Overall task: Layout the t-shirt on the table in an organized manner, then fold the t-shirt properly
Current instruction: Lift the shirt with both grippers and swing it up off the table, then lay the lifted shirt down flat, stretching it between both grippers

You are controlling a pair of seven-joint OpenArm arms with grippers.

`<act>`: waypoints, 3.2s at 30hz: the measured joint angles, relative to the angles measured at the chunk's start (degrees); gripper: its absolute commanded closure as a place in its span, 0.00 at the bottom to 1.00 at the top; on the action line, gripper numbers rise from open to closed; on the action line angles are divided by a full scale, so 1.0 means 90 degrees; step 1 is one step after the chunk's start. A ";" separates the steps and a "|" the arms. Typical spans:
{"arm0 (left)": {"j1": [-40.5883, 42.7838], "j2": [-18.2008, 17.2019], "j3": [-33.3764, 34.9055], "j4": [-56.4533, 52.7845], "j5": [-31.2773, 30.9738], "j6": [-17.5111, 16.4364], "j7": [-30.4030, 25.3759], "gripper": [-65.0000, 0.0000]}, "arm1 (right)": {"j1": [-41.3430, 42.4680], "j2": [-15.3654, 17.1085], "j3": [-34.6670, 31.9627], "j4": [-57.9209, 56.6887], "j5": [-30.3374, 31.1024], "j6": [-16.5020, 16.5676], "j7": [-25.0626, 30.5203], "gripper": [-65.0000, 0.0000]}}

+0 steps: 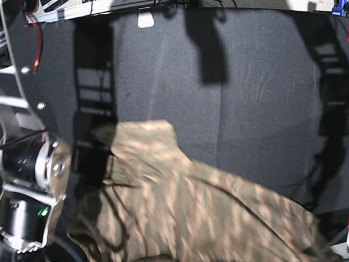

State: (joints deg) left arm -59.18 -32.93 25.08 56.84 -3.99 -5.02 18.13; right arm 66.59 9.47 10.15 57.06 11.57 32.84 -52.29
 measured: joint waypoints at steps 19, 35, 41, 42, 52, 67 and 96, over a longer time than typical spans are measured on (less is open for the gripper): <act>0.1617 -0.0503 0.0000 0.0002 -0.0631 0.0022 0.0646 1.00 | -0.1790 -0.0308 -0.0017 0.0216 0.1498 0.0743 -0.0911 1.00; 0.3507 -0.1010 0.0000 0.0784 -0.0202 0.0024 0.0646 1.00 | -0.4085 0.0005 -0.0027 0.2883 0.1719 0.0763 -0.1297 1.00; 0.4209 -0.1617 0.0000 0.2074 -0.0180 0.0027 0.1052 1.00 | -0.4386 0.0328 0.0005 0.3385 0.1792 0.0760 -0.1496 1.00; 0.4306 -0.1661 0.0000 0.2273 -0.0066 0.0039 0.1166 1.00 | -0.4386 0.0328 0.0041 0.3429 0.1868 0.0760 -0.1489 1.00; 0.5064 -0.1829 0.0000 0.3317 0.0886 0.0408 0.1892 1.00 | -0.4602 0.0308 0.1129 0.3473 0.3276 0.0760 -0.1518 1.00; 0.7169 -0.1795 0.0000 0.3325 0.2591 0.1197 0.2254 1.00 | -0.6722 0.0306 0.1557 0.3500 0.4218 0.0758 -0.1496 1.00; 0.8417 -0.1795 -0.0002 0.5219 0.3546 0.1824 0.3232 1.00 | -0.8145 0.0520 0.3334 0.3509 0.3997 0.0760 -0.1462 1.00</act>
State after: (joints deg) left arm 16.58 -49.08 25.06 103.81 27.92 11.40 47.22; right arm -6.72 14.15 40.16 88.64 47.55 39.68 -65.45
